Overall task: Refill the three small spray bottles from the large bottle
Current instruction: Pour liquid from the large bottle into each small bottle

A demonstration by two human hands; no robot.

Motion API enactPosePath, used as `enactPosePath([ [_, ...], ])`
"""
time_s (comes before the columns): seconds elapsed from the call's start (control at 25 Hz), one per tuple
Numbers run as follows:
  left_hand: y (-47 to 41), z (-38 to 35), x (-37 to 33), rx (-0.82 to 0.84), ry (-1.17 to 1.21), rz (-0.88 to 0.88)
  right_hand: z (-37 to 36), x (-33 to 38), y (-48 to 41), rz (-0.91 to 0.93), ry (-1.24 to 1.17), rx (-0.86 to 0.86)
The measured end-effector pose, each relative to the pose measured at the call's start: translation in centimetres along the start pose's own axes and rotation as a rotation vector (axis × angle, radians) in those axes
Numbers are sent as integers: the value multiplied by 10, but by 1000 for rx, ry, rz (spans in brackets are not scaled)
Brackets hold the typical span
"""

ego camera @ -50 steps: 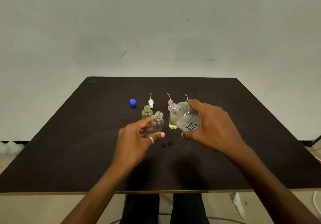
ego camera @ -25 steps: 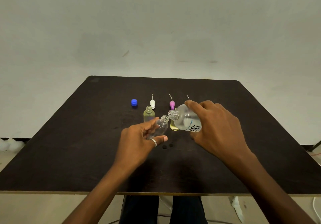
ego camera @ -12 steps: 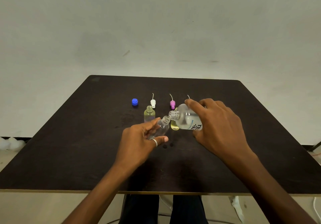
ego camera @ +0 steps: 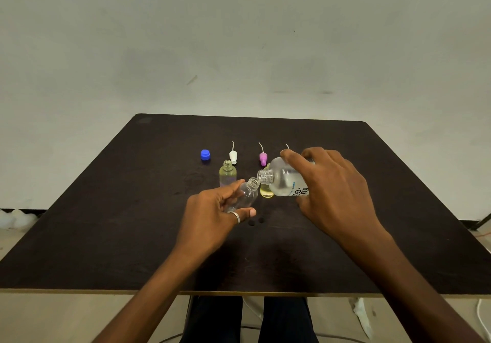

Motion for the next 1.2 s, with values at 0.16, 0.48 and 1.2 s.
enactPosePath([
  [0.16, 0, -1, 0, 5, -12, 5, -1, 0, 0, 5, -20, 1],
  [0.48, 1, -1, -1, -7, 2, 5, -3, -1, 1, 12, -16, -37],
  [1.2, 1, -1, 3, 5, -5, 9, -5, 0, 0, 23, -5, -34],
])
Point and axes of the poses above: each hand's wrist, its own y-axis away from the middle knuckle, its own z-axis out of the back of the hand, x = y × z, the point moved 2 cm from there along -y, towards the middle knuckle, and after that the axes turned 9 degrees about y, right-handed, at the moved point
